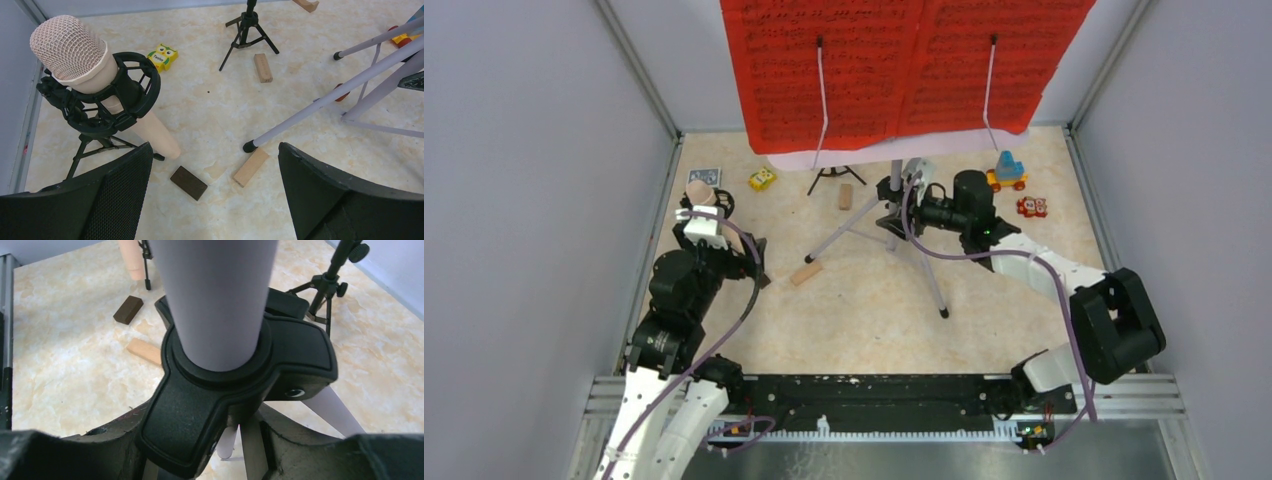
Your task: Pack up the instrument practice props
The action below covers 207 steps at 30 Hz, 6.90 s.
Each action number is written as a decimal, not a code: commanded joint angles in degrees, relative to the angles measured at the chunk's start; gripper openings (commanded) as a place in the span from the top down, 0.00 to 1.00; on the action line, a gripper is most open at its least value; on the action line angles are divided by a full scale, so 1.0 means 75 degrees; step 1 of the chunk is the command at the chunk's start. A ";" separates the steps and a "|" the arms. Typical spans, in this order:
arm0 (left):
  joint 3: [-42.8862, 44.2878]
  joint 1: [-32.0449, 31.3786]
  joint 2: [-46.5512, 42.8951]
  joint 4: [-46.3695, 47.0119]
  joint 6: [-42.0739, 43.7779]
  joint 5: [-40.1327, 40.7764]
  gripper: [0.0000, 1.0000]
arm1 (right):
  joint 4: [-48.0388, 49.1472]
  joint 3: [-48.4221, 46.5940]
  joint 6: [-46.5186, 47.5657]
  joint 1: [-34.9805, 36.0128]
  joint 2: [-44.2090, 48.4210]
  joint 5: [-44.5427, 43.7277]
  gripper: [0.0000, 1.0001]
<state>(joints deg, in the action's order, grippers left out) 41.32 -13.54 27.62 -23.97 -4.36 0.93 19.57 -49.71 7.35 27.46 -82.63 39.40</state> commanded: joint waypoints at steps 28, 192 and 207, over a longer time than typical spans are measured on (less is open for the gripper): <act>0.2580 0.0018 0.1626 -0.2763 -0.1523 0.1090 0.01 | -0.4655 0.1936 -0.4302 0.0217 0.6867 -0.6853 0.24; 0.6858 -0.6171 0.3716 0.1128 0.0404 0.1214 0.02 | 0.0117 -0.9774 -0.2194 0.0925 -0.0409 -0.2222 0.29; 0.6679 -0.6175 0.3748 0.1183 0.0419 0.0815 0.02 | 0.0123 -0.9800 -0.2329 0.1022 -0.0501 -0.1685 0.30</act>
<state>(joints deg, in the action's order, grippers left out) 91.61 -59.68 56.03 -18.00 -0.58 8.12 20.10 -121.25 -9.28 34.13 -86.43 25.36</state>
